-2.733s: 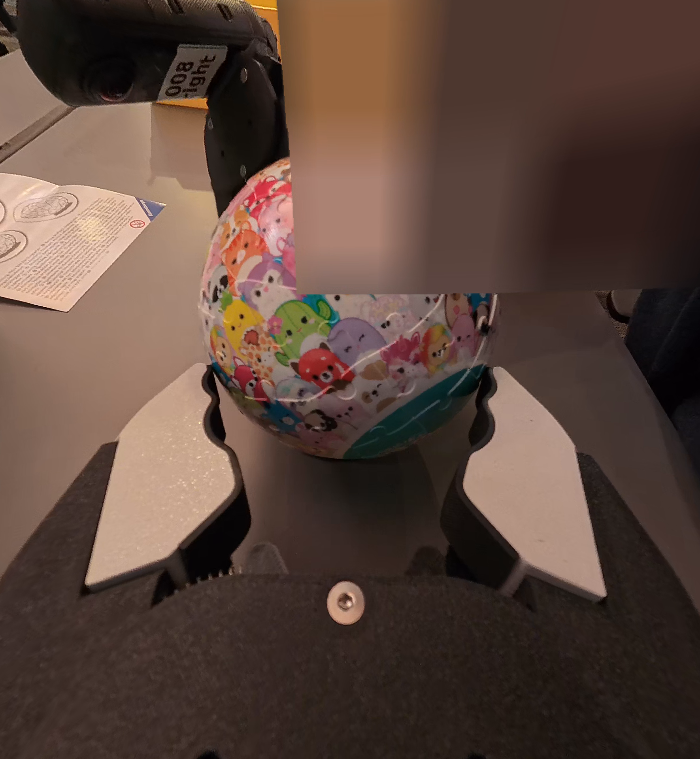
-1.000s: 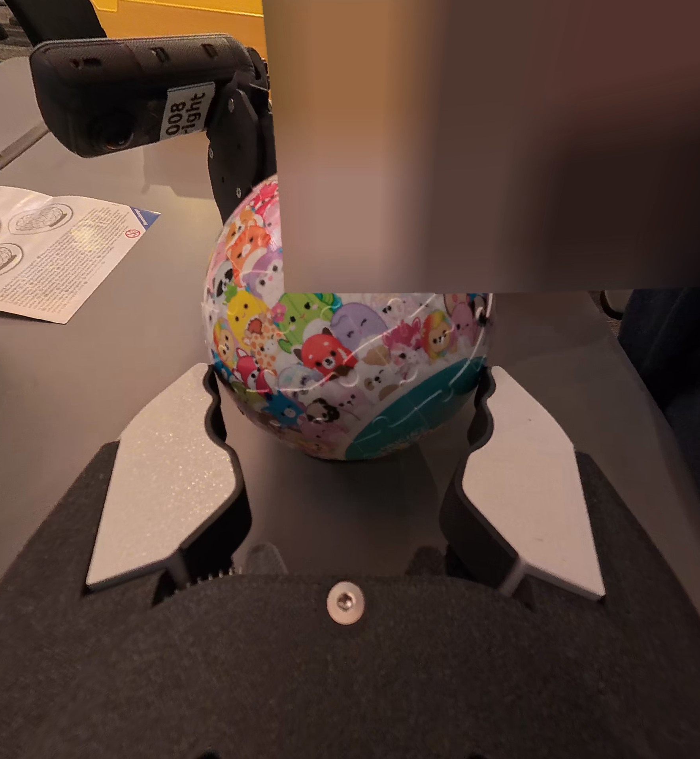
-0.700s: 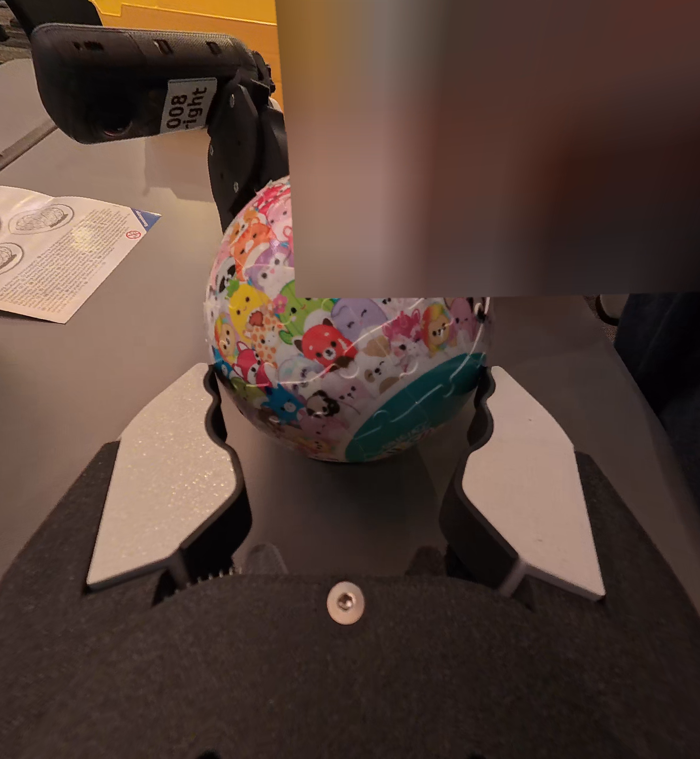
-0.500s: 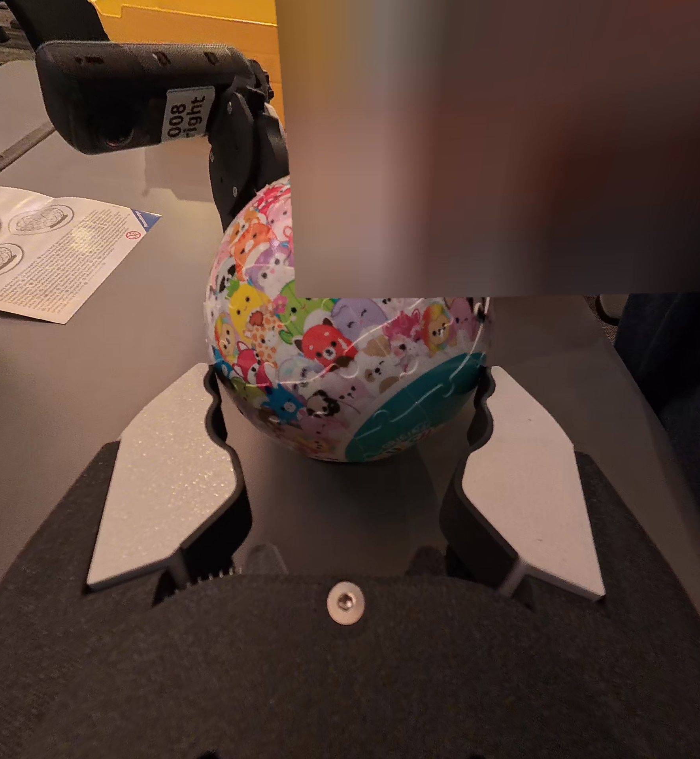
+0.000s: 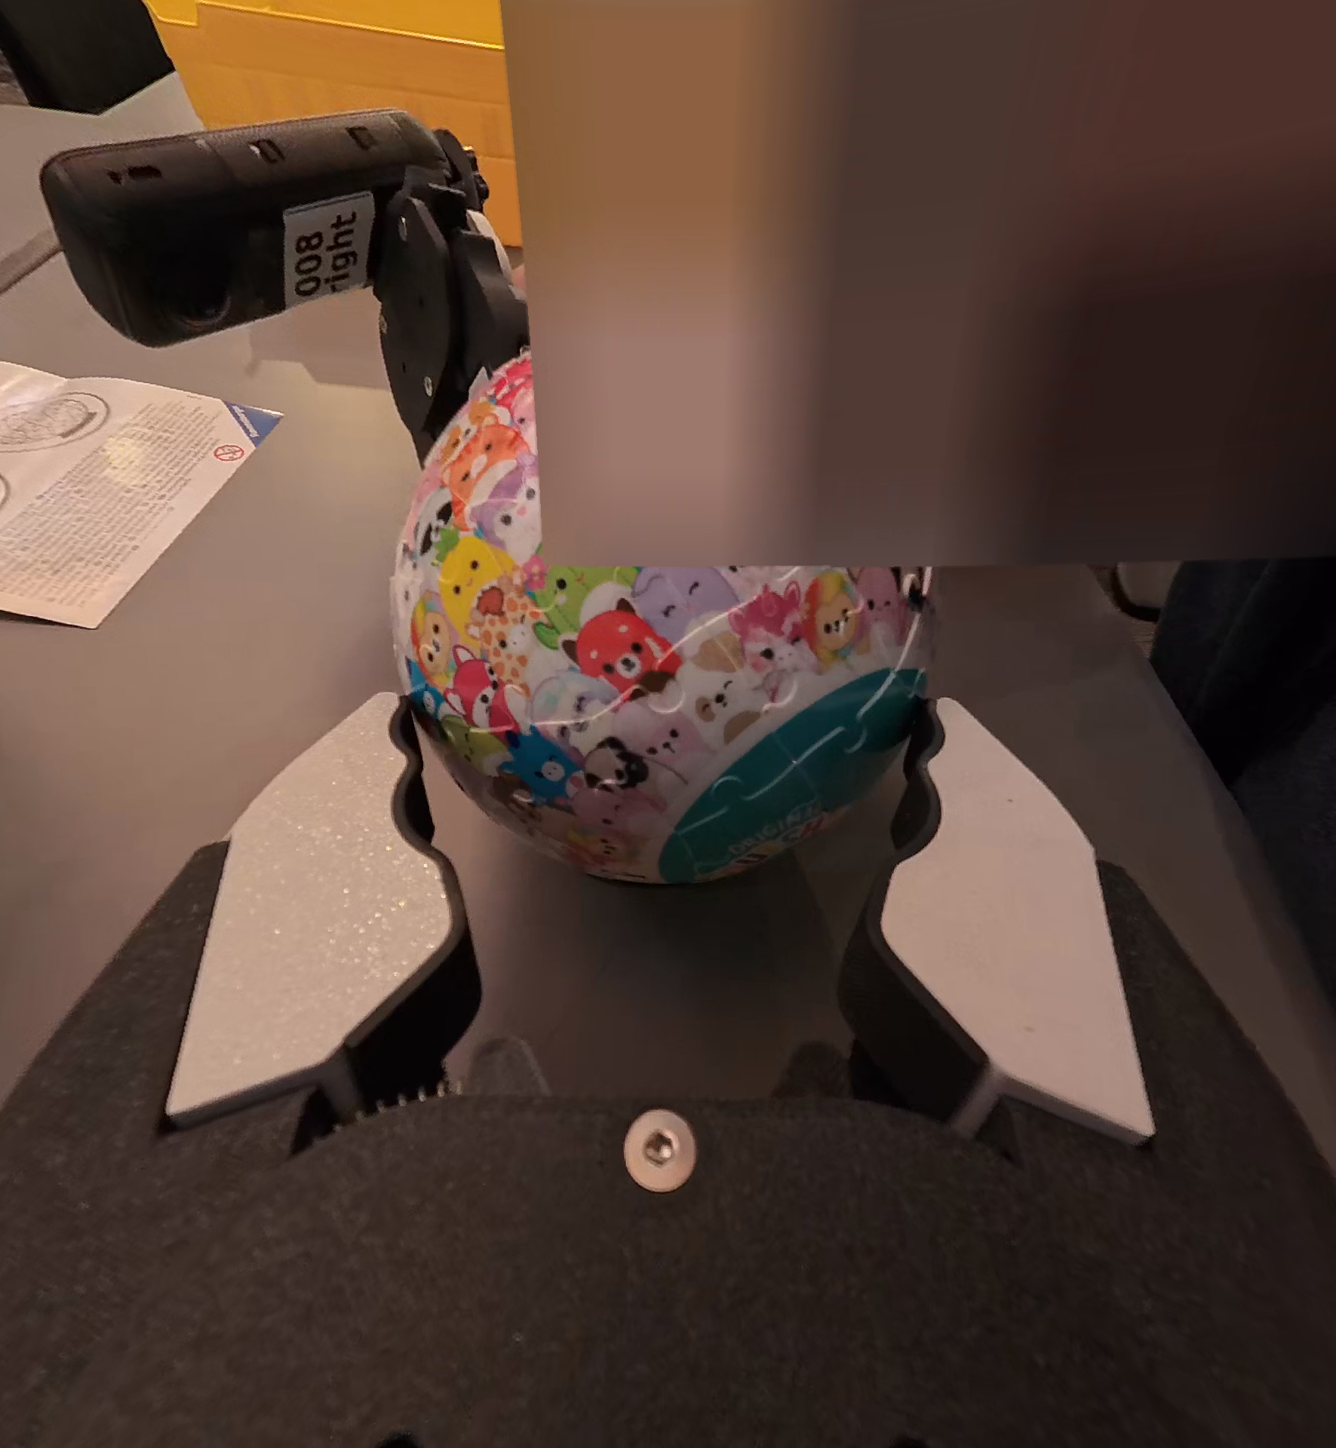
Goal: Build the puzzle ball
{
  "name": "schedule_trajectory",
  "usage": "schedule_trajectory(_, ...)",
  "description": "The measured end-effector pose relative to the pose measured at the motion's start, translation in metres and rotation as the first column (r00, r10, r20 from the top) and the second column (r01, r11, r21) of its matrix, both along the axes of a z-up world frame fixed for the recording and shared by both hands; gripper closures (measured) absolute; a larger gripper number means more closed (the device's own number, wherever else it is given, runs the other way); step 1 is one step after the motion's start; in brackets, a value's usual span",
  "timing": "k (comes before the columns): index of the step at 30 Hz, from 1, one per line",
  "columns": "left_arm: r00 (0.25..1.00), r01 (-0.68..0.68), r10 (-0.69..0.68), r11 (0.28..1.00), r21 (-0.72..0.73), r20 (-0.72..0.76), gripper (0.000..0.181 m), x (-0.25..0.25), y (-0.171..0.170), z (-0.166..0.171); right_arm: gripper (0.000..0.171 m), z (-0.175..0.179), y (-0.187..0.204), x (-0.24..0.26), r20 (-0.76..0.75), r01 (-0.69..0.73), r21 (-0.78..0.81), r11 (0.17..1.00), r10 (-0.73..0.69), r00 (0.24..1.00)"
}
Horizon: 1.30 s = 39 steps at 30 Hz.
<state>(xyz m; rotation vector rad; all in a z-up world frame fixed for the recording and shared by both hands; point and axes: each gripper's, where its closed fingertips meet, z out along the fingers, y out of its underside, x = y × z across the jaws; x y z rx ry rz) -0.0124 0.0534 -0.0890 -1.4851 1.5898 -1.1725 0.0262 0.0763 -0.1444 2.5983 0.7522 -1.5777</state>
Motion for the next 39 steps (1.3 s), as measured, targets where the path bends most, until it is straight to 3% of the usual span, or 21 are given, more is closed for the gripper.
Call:
schedule_trajectory(14,1.0,0.019,-0.019,1.0,-0.021,0.01,0.065,0.0006,-0.0021,0.0011,0.168,-0.0008,-0.0034,-0.0002,0.043,-0.012,-0.108,0.994,0.017,0.999)
schedule_trajectory(39,1.0,0.008,-0.007,1.0,-0.023,0.017,0.065,0.0009,-0.0009,0.0017,0.16,-0.0058,0.0003,-0.0017,0.098,-0.034,0.004,0.999,0.033,0.995)
